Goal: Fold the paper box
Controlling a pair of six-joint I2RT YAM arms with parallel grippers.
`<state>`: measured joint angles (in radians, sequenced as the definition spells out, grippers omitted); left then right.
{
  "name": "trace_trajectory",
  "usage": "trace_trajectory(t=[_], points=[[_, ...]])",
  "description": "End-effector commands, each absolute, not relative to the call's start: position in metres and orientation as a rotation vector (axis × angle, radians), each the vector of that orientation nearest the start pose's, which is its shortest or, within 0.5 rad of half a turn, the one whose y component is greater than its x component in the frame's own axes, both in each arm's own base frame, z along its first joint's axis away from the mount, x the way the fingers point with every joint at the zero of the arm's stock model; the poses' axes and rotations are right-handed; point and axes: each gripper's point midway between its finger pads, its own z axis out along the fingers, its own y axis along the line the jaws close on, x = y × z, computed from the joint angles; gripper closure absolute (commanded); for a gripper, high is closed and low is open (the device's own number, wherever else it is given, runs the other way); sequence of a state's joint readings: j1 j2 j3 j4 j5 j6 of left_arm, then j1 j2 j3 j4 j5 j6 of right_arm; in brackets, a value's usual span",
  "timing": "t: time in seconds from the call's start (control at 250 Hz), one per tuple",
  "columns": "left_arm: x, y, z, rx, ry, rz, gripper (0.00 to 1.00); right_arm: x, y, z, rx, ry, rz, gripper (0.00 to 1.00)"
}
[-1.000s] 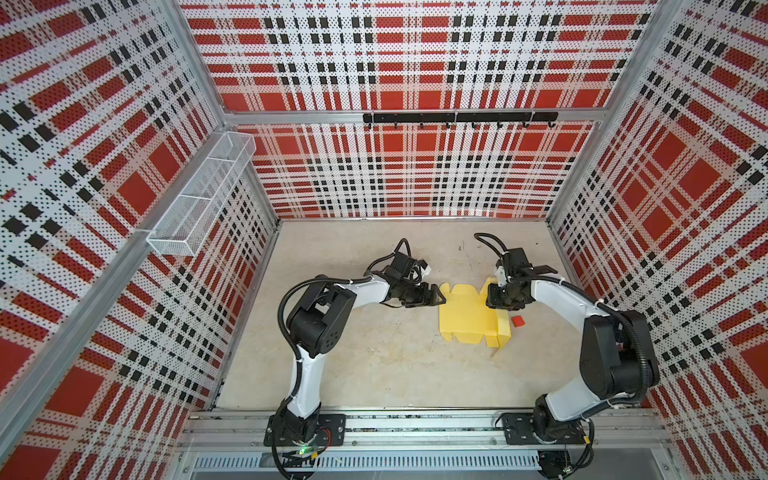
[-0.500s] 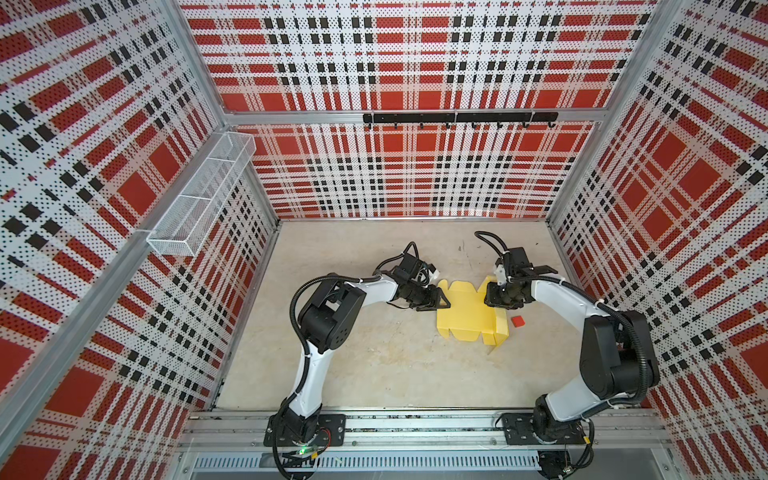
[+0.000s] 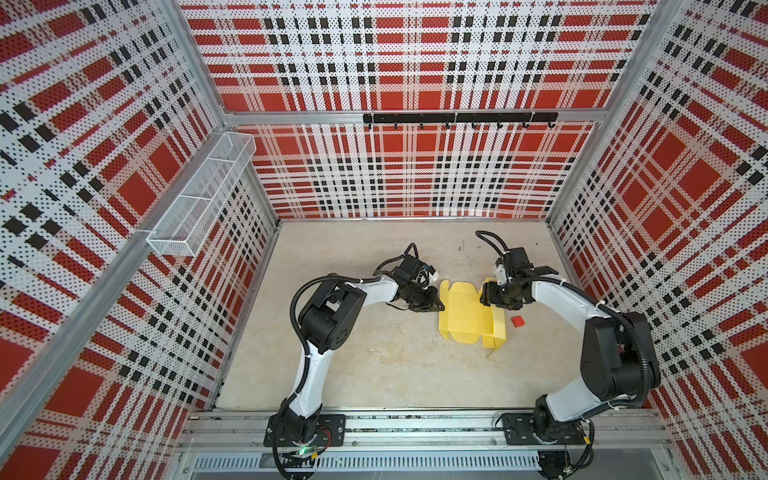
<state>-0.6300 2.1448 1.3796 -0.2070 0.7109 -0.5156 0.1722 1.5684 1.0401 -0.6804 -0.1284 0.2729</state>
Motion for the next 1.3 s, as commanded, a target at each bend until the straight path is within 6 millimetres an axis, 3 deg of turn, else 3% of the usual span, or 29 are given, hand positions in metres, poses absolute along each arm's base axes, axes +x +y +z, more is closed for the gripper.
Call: trace_trajectory(t=[0.0, 0.172, 0.448, 0.636, 0.788, 1.04, 1.297], points=[[0.337, -0.391, 0.049, 0.501, 2.671, -1.310, 0.91, 0.342, 0.082, 0.093, 0.110, 2.746, 0.316, 0.30], [0.340, -0.388, 0.047, 0.481, 2.689, -1.280, 0.93, 0.339, 0.079, 0.109, 0.133, 2.698, 0.312, 0.23], [0.342, -0.379, 0.077, 0.599, 2.633, -1.132, 0.92, 0.334, 0.077, 0.164, 0.145, 2.578, 0.330, 0.16], [0.344, -0.370, 0.085, 0.671, 2.620, -1.010, 0.92, 0.332, 0.064, 0.182, 0.158, 2.540, 0.251, 0.15], [0.353, -0.362, 0.115, 0.838, 2.502, -0.813, 0.92, 0.331, 0.061, 0.200, 0.175, 2.480, 0.253, 0.14], [0.368, -0.347, 0.153, 1.024, 2.361, -0.508, 0.93, 0.330, 0.062, 0.200, 0.205, 2.438, 0.288, 0.15], [0.381, -0.329, 0.176, 1.264, 2.211, -0.214, 0.93, 0.330, 0.071, 0.192, 0.182, 2.430, 0.351, 0.17]])
